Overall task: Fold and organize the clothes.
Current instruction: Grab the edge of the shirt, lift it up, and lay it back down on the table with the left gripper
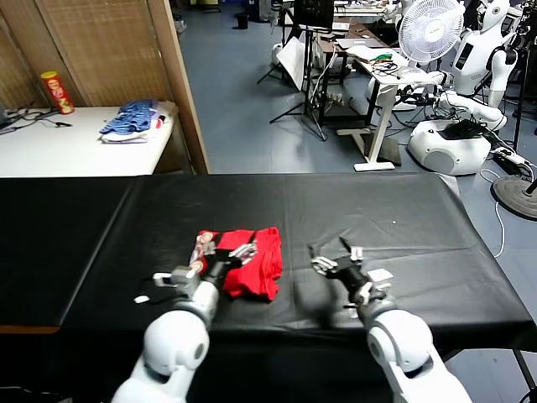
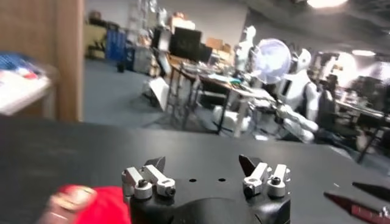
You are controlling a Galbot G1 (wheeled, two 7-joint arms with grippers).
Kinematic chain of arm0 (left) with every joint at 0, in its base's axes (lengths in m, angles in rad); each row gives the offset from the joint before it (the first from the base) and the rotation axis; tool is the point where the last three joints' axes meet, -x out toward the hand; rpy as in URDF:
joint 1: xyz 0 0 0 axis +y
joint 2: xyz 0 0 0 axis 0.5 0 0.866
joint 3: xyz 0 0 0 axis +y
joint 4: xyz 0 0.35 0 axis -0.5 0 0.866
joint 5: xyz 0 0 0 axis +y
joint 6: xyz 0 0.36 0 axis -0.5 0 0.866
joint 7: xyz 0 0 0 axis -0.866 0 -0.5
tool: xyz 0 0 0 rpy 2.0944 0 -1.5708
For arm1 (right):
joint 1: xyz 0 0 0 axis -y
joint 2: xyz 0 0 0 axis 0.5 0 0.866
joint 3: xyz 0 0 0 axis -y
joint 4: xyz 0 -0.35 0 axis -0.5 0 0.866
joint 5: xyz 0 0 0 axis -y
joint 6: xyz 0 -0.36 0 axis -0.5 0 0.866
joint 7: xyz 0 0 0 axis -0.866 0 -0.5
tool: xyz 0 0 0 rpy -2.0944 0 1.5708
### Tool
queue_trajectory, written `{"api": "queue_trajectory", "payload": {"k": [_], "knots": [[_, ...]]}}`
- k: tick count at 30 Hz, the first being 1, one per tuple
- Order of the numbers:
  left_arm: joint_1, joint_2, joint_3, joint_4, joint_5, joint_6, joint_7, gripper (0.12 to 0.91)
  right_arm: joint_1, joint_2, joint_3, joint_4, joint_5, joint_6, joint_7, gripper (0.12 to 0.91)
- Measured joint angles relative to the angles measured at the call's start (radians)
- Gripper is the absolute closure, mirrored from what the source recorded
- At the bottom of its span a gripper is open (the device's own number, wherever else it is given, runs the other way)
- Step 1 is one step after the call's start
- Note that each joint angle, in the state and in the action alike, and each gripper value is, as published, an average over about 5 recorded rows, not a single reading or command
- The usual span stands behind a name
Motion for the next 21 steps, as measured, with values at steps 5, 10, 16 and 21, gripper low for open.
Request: {"api": "queue_trajectory", "payload": {"k": [5, 10, 16, 21], "knots": [[0.039, 0.015, -0.066, 0.0, 0.012, -0.001, -0.002, 0.232, 0.103, 0.037, -0.114, -0.121, -0.102, 0.003, 0.004, 0.227], [0.065, 0.012, -0.101, 0.022, 0.014, -0.002, 0.002, 0.232, 0.151, 0.067, -0.162, -0.234, -0.269, 0.002, 0.017, 0.227], [0.073, 0.007, -0.121, 0.048, 0.001, -0.003, 0.013, 0.232, 0.159, 0.096, -0.156, -0.288, -0.426, 0.049, 0.094, 0.227], [0.065, 0.0, -0.137, 0.074, -0.052, -0.002, 0.034, 0.232, 0.145, 0.103, -0.122, -0.271, -0.38, 0.095, 0.119, 0.227]]}}
